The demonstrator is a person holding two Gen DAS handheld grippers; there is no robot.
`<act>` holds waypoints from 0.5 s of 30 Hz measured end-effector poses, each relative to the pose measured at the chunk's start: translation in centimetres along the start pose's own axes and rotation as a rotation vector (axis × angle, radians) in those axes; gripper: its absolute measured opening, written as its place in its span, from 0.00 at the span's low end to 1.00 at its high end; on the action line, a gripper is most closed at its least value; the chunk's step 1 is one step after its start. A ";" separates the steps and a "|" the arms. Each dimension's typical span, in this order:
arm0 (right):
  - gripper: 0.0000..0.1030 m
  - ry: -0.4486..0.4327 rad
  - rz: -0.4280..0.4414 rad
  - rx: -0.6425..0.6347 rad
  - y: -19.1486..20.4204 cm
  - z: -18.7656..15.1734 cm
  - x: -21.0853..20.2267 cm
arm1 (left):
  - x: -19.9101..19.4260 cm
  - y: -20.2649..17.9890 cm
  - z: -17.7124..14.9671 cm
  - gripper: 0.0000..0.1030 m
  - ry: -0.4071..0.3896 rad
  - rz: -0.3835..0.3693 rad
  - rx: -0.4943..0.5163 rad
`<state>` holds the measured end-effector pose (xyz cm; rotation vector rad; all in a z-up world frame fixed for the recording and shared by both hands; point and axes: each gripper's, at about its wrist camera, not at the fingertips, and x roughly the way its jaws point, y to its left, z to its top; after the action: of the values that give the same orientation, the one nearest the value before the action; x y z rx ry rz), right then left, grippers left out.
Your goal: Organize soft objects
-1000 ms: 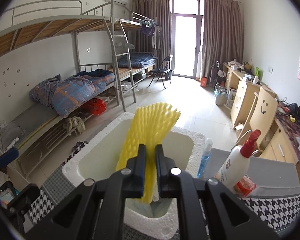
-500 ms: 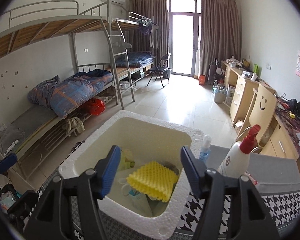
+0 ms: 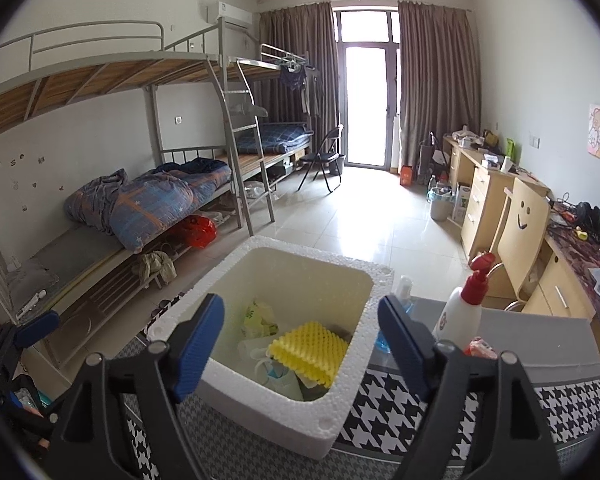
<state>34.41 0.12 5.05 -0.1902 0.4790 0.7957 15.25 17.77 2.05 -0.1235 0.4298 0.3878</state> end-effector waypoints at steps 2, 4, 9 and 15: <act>0.85 -0.016 -0.009 -0.005 0.1 -0.1 -0.6 | -0.3 -0.1 -0.1 0.99 -0.002 -0.001 -0.001; 0.86 -0.028 -0.019 0.001 0.1 -0.2 -1.0 | -0.5 -0.3 0.0 0.99 -0.005 0.001 0.003; 0.89 -0.043 -0.030 0.002 -0.2 -0.5 -2.3 | -1.4 -1.0 -0.1 0.99 -0.011 -0.005 0.006; 0.91 -0.058 -0.040 0.000 -0.4 -1.4 -4.2 | -3.0 -2.0 0.0 0.99 -0.033 -0.016 0.025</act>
<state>31.72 -3.36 5.88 -0.1755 0.4194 0.7598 13.49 14.91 3.45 -0.0963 0.4004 0.3683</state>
